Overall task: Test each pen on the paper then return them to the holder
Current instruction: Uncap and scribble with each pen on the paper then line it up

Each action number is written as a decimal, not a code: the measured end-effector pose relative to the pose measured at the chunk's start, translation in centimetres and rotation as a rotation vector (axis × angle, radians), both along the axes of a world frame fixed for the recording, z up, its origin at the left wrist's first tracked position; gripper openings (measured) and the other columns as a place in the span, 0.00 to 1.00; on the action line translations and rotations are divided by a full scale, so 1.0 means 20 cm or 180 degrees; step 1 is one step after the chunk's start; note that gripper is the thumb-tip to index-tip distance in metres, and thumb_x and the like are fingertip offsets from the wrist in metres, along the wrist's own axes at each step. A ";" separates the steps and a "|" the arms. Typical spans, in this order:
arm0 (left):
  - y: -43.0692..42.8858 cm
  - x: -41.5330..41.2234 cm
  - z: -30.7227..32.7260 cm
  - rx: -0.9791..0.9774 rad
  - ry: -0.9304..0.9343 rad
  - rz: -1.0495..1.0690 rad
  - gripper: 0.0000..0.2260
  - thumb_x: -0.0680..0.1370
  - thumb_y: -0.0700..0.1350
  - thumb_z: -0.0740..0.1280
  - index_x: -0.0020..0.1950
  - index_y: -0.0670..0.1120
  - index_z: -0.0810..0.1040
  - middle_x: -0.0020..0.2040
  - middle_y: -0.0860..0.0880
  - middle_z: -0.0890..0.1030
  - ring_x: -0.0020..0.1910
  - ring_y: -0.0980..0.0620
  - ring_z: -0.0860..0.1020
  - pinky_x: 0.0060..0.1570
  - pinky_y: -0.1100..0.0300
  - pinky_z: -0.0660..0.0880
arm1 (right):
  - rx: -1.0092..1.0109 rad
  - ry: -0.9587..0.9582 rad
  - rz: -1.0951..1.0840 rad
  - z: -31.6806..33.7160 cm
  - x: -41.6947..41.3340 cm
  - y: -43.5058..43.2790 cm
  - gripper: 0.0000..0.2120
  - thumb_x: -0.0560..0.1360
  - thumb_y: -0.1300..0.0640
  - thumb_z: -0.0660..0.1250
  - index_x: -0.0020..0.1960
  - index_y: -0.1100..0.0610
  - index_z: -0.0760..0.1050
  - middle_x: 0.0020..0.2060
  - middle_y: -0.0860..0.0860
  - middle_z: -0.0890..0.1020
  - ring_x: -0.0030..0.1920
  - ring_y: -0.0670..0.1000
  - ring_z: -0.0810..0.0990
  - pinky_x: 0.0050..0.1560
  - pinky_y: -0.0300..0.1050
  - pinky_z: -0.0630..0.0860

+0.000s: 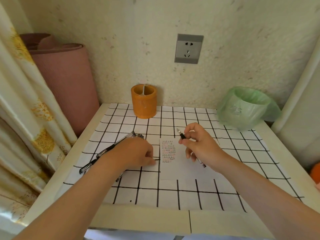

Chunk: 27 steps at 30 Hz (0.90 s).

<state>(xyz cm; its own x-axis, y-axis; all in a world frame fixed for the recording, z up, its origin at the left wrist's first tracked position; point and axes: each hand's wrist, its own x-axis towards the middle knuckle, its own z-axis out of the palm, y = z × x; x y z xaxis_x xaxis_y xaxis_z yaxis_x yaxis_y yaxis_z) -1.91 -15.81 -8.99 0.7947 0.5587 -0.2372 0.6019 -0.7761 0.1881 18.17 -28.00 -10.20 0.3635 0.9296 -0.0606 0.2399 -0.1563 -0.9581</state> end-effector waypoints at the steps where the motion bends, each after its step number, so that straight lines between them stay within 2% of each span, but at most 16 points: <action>1: 0.00 0.00 0.00 -0.0078 -0.0085 0.0052 0.08 0.79 0.56 0.66 0.51 0.53 0.79 0.48 0.55 0.82 0.47 0.55 0.78 0.48 0.58 0.77 | -0.0046 -0.0398 0.0040 -0.01 0.00 0.00 0.10 0.78 0.63 0.67 0.54 0.50 0.72 0.46 0.50 0.83 0.30 0.52 0.78 0.31 0.48 0.75; 3: 0.00 0.00 0.01 -0.0447 -0.0462 0.0261 0.07 0.82 0.53 0.62 0.51 0.53 0.77 0.44 0.56 0.84 0.44 0.53 0.80 0.47 0.55 0.78 | -0.0137 -0.1221 0.0118 -0.03 0.01 0.01 0.11 0.76 0.57 0.71 0.56 0.45 0.76 0.45 0.44 0.84 0.31 0.45 0.78 0.39 0.47 0.77; 4: 0.00 0.00 0.01 -0.0638 -0.0665 0.0335 0.06 0.83 0.52 0.60 0.51 0.53 0.76 0.43 0.57 0.84 0.42 0.55 0.80 0.45 0.55 0.78 | -0.0176 -0.1665 0.0148 -0.04 0.01 0.01 0.10 0.76 0.55 0.70 0.56 0.43 0.78 0.46 0.41 0.84 0.33 0.40 0.77 0.42 0.43 0.77; 6: 0.00 0.00 0.01 -0.0822 -0.0874 0.0347 0.06 0.84 0.50 0.59 0.51 0.54 0.75 0.41 0.58 0.83 0.39 0.60 0.78 0.40 0.62 0.73 | -0.0136 -0.2211 0.0214 -0.05 0.00 0.00 0.09 0.77 0.54 0.69 0.56 0.43 0.80 0.48 0.37 0.84 0.41 0.36 0.78 0.47 0.38 0.76; 9: 0.00 0.00 0.00 -0.0946 -0.0930 0.0328 0.07 0.84 0.50 0.59 0.53 0.55 0.76 0.42 0.58 0.82 0.36 0.63 0.75 0.40 0.65 0.70 | 0.0160 -0.2250 0.0371 -0.05 -0.03 0.00 0.10 0.77 0.57 0.68 0.54 0.45 0.82 0.48 0.37 0.84 0.49 0.38 0.81 0.54 0.41 0.78; 13: -0.01 0.00 -0.01 -0.0961 -0.0966 0.0301 0.06 0.84 0.50 0.59 0.51 0.56 0.75 0.42 0.57 0.81 0.33 0.68 0.74 0.37 0.68 0.67 | 0.0362 -0.2503 0.0447 -0.04 -0.04 0.01 0.10 0.76 0.58 0.69 0.53 0.44 0.82 0.47 0.37 0.84 0.48 0.39 0.80 0.54 0.46 0.78; 15: -0.02 0.01 0.00 -0.0955 -0.0998 0.0287 0.06 0.84 0.50 0.59 0.51 0.56 0.75 0.42 0.57 0.81 0.34 0.67 0.74 0.35 0.69 0.66 | 0.0382 -0.2619 0.0456 -0.04 -0.05 0.01 0.11 0.76 0.57 0.68 0.53 0.44 0.82 0.47 0.37 0.84 0.47 0.40 0.80 0.53 0.48 0.77; 19: -0.04 0.02 0.02 -0.1014 -0.1066 0.0202 0.07 0.84 0.49 0.59 0.53 0.53 0.76 0.41 0.57 0.80 0.33 0.69 0.73 0.32 0.73 0.67 | 0.0358 -0.2663 0.0504 -0.04 -0.05 0.01 0.10 0.77 0.57 0.67 0.54 0.44 0.81 0.48 0.37 0.84 0.47 0.38 0.78 0.52 0.43 0.77; 22: -0.06 0.02 0.01 -0.1174 -0.1117 0.0211 0.07 0.84 0.49 0.60 0.53 0.53 0.77 0.40 0.56 0.81 0.31 0.67 0.73 0.33 0.67 0.68 | 0.0258 -0.2745 0.0563 -0.04 -0.07 -0.01 0.11 0.77 0.55 0.66 0.58 0.44 0.80 0.48 0.38 0.83 0.44 0.36 0.75 0.48 0.39 0.73; 24: -0.07 0.03 0.00 -0.1346 -0.1174 0.0246 0.06 0.83 0.49 0.61 0.52 0.53 0.77 0.39 0.56 0.83 0.33 0.62 0.74 0.40 0.56 0.75 | 0.0228 -0.2897 0.0595 -0.03 -0.08 -0.02 0.15 0.77 0.52 0.64 0.63 0.45 0.76 0.49 0.42 0.82 0.46 0.40 0.76 0.48 0.42 0.74; 25: -0.07 0.04 0.00 -0.1478 -0.1198 0.0258 0.05 0.83 0.49 0.62 0.51 0.53 0.78 0.39 0.56 0.83 0.34 0.59 0.76 0.43 0.54 0.77 | 0.0216 -0.2994 0.0648 -0.03 -0.10 -0.02 0.16 0.77 0.50 0.63 0.64 0.46 0.75 0.47 0.44 0.82 0.46 0.43 0.77 0.47 0.44 0.75; 27: -0.10 0.05 0.00 -0.1802 -0.1198 0.0246 0.04 0.82 0.49 0.65 0.51 0.51 0.78 0.40 0.53 0.85 0.35 0.56 0.78 0.46 0.54 0.78 | 0.0290 -0.3372 0.0846 -0.02 -0.12 -0.04 0.14 0.74 0.45 0.62 0.55 0.48 0.78 0.38 0.45 0.79 0.40 0.46 0.75 0.42 0.45 0.73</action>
<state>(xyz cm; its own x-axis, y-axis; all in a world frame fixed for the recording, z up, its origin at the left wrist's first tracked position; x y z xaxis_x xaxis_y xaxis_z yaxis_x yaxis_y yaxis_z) -0.98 -17.72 -8.99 0.8430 0.4885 -0.2251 0.4658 -0.4538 0.7597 15.67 -28.78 -10.52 -0.0221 0.9712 0.2374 0.9643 0.0834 -0.2514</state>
